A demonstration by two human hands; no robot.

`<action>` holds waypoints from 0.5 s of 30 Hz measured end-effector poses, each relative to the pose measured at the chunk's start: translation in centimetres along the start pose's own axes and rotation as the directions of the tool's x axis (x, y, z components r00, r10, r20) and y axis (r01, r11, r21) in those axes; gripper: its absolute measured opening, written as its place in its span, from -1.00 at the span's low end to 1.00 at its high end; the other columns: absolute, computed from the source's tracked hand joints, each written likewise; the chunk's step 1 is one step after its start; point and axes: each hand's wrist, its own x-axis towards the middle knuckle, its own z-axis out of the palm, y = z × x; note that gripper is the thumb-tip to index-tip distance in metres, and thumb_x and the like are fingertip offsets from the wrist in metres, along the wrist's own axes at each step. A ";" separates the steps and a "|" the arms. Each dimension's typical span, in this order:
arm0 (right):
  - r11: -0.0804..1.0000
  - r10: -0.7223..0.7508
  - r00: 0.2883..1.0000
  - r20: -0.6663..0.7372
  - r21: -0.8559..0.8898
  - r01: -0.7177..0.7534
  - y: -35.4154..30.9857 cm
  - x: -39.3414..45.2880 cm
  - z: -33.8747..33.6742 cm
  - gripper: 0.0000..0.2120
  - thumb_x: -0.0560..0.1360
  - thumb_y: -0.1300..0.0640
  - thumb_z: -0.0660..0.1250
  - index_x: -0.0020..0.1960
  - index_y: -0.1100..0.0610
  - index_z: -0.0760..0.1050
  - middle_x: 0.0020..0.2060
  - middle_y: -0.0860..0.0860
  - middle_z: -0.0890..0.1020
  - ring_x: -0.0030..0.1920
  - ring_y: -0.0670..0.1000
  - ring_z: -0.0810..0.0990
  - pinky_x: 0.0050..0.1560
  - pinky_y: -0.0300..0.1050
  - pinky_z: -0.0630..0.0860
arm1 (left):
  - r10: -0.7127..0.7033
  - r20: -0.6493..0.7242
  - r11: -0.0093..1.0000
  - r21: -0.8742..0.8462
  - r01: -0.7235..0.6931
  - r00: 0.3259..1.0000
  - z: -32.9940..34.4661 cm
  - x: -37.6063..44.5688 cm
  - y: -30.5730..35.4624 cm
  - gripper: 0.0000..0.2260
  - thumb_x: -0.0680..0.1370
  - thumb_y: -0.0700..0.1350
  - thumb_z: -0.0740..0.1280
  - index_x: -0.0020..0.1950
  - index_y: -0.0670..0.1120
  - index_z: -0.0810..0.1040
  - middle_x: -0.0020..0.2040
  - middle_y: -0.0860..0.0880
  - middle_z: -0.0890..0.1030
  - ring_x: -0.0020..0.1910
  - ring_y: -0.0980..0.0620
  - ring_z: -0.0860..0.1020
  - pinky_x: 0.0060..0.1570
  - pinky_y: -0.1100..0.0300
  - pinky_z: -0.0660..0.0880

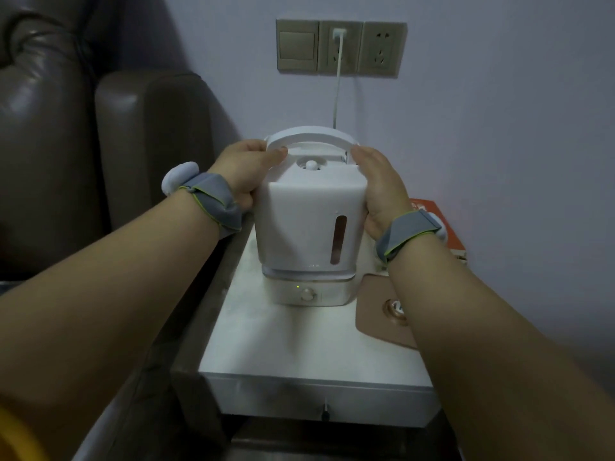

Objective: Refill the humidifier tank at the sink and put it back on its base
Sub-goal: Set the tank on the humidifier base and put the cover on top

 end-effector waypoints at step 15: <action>1.000 -0.024 1.000 -0.007 -0.008 0.024 0.5 -0.1 -0.4 -0.93 0.52 0.04 0.30 -0.07 0.01 0.53 -0.17 -0.01 0.62 -0.19 0.00 0.57 -0.18 -0.12 0.52 | 0.022 -0.013 1.000 -0.003 -0.022 1.000 0.2 0.2 -1.0 -0.95 0.52 -0.16 0.40 -0.11 -0.13 0.59 -0.20 -0.12 0.62 -0.32 0.00 0.57 -0.28 0.20 0.55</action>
